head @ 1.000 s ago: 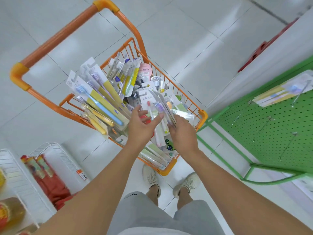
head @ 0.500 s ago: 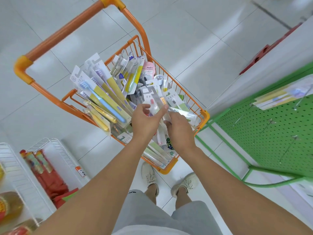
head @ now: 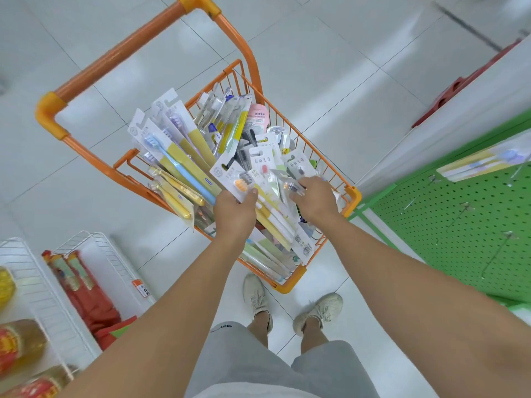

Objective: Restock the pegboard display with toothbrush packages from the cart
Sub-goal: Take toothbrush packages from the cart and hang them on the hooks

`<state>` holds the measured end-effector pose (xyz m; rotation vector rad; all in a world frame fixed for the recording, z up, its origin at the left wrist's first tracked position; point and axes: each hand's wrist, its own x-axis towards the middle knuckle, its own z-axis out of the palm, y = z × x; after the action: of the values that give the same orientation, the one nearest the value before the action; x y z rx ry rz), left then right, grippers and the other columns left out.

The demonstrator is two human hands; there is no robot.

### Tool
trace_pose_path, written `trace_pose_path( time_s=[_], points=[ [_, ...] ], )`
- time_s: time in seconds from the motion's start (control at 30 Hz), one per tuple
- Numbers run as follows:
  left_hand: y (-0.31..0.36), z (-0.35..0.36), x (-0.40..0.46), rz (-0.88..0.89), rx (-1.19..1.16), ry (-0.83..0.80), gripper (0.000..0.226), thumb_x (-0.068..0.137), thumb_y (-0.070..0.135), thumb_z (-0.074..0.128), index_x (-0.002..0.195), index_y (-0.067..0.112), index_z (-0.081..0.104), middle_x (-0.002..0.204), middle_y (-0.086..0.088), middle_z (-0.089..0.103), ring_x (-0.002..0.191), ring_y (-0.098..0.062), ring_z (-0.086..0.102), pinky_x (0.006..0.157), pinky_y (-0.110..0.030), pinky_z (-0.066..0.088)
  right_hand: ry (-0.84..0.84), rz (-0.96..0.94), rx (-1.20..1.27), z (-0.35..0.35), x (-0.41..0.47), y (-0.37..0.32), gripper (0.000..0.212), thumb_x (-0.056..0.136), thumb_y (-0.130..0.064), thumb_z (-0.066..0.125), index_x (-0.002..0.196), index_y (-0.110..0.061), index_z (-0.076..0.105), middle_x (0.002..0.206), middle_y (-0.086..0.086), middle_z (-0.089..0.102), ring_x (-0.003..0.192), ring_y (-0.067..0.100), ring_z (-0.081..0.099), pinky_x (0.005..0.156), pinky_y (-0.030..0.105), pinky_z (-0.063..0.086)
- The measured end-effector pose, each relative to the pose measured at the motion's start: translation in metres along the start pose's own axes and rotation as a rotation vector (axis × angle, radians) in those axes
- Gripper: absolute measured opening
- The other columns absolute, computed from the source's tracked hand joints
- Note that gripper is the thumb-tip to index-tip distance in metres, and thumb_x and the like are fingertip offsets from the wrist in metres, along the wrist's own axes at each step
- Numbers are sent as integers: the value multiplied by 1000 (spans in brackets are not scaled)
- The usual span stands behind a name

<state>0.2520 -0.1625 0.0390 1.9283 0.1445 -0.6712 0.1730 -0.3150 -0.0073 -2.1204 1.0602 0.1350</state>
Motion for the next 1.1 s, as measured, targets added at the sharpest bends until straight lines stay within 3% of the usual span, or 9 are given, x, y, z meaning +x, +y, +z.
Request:
trace_pose_path(
  time_s=[0.07, 0.17, 0.4, 0.53, 0.57, 0.67, 0.77, 0.9, 1.1],
  points=[
    [5, -2, -4, 63, -6, -4, 25, 96, 24, 66, 76, 12, 57, 67, -1, 53, 55, -11, 48, 55, -25, 39, 47, 11, 52, 0, 8, 3, 38, 94, -31, 65, 64, -13, 50, 67, 3, 46, 71, 28, 50, 51, 32, 27],
    [13, -7, -7, 193, -28, -13, 9, 95, 19, 67, 103, 15, 64, 89, 1, 69, 73, -7, 62, 65, -25, 48, 139, -94, 159, -20, -2, -2, 33, 94, -38, 63, 78, -9, 62, 70, 8, 57, 68, 27, 52, 58, 35, 35],
    [57, 3, -19, 306, -272, -124, 18, 95, 16, 69, 96, 33, 64, 92, 9, 73, 83, -2, 68, 73, -17, 53, 322, -99, 714, -101, -63, -2, 11, 97, -14, 65, 107, -14, 69, 103, 5, 75, 99, 16, 69, 87, 29, 56],
    [81, 45, -35, 318, -292, -361, 6, 99, 21, 62, 98, 25, 67, 72, 17, 68, 70, 1, 60, 69, -16, 49, 469, -65, 895, -151, -100, 20, 21, 93, -24, 70, 108, -10, 66, 112, 21, 71, 102, 26, 68, 99, 55, 53],
    [83, 60, -41, 307, -265, -433, 6, 99, 21, 61, 97, 21, 67, 69, 18, 67, 68, 2, 60, 68, -16, 49, 507, -43, 917, -161, -109, 29, 22, 92, -25, 71, 108, -12, 66, 111, 22, 71, 102, 26, 68, 98, 56, 53],
    [82, 105, -64, 333, -104, -644, 9, 99, 21, 61, 94, 16, 67, 69, 14, 65, 68, -2, 59, 69, -19, 48, 557, 43, 954, -176, -136, 62, 15, 94, -15, 69, 107, -24, 71, 109, 2, 76, 106, 18, 71, 94, 37, 57],
    [75, 146, -90, 359, 86, -746, 20, 100, 15, 58, 80, 14, 58, 49, 20, 54, 48, 5, 49, 51, -9, 37, 509, 170, 897, -174, -149, 105, 19, 96, -14, 67, 102, -32, 69, 104, -10, 77, 94, 1, 71, 86, 25, 56],
    [60, 185, -104, 356, 268, -767, 17, 101, 24, 58, 85, 20, 61, 54, 15, 48, 49, -4, 41, 49, -17, 33, 474, 300, 869, -177, -146, 167, 9, 97, -18, 66, 97, -27, 68, 110, 11, 72, 86, 14, 60, 95, 49, 55],
    [57, 222, -128, 308, 417, -672, 26, 100, 33, 57, 101, 7, 60, 74, -4, 48, 66, -17, 45, 60, -30, 38, 394, 282, 876, -198, -111, 212, 9, 98, -21, 64, 106, -20, 67, 108, 1, 73, 85, 14, 61, 68, 25, 51]
  ],
)
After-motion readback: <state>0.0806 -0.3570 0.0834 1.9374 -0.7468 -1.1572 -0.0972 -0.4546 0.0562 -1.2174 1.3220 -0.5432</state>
